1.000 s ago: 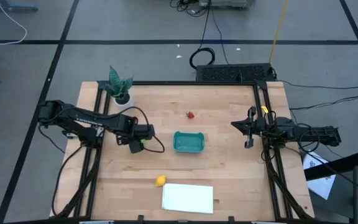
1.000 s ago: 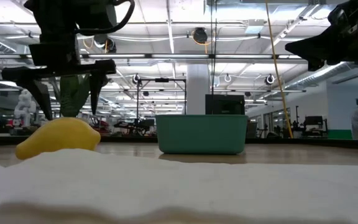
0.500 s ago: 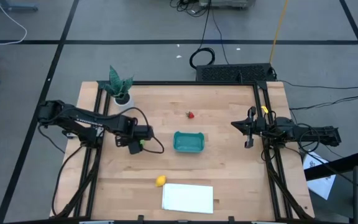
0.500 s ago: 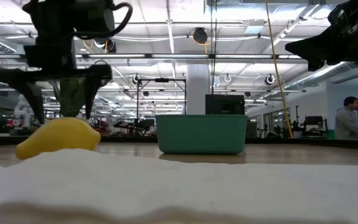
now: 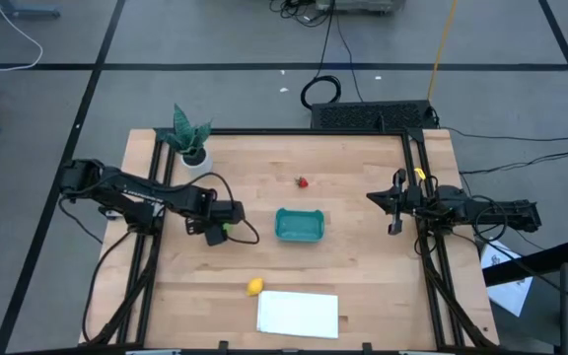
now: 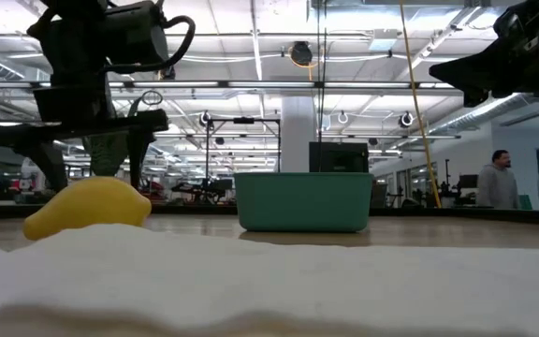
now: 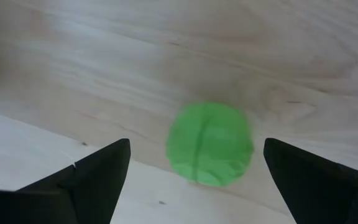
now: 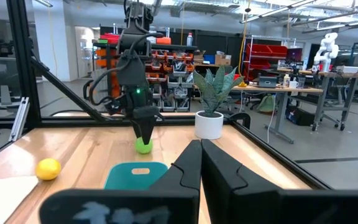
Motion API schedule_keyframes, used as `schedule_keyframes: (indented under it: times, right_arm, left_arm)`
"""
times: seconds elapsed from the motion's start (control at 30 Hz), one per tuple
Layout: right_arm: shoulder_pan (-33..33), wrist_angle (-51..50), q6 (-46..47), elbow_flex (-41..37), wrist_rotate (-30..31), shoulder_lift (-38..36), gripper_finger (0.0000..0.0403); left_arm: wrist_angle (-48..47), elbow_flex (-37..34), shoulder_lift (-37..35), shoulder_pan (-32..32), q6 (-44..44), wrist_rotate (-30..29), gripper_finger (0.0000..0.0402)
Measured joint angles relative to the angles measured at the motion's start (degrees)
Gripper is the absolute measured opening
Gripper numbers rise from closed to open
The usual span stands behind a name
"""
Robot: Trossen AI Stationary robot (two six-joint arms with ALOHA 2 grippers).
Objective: Pick and placing Produce into tupperware
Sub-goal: Put the green cabbage into the green bin
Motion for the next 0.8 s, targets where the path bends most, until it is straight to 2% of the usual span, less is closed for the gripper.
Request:
schedule_keyframes:
  times: [0.43,0.8]
  right_arm:
    - [0.00,0.00,0.02,0.00,0.00,0.00,0.0000]
    - [-0.01,0.00,0.02,0.00,0.00,0.02,0.0000]
  left_arm:
    - [6.33,-3.25,0.00,3.18,1.34,0.79,0.0374]
    - [8.41,-3.25,0.00,3.74,-0.56,5.84,0.0374]
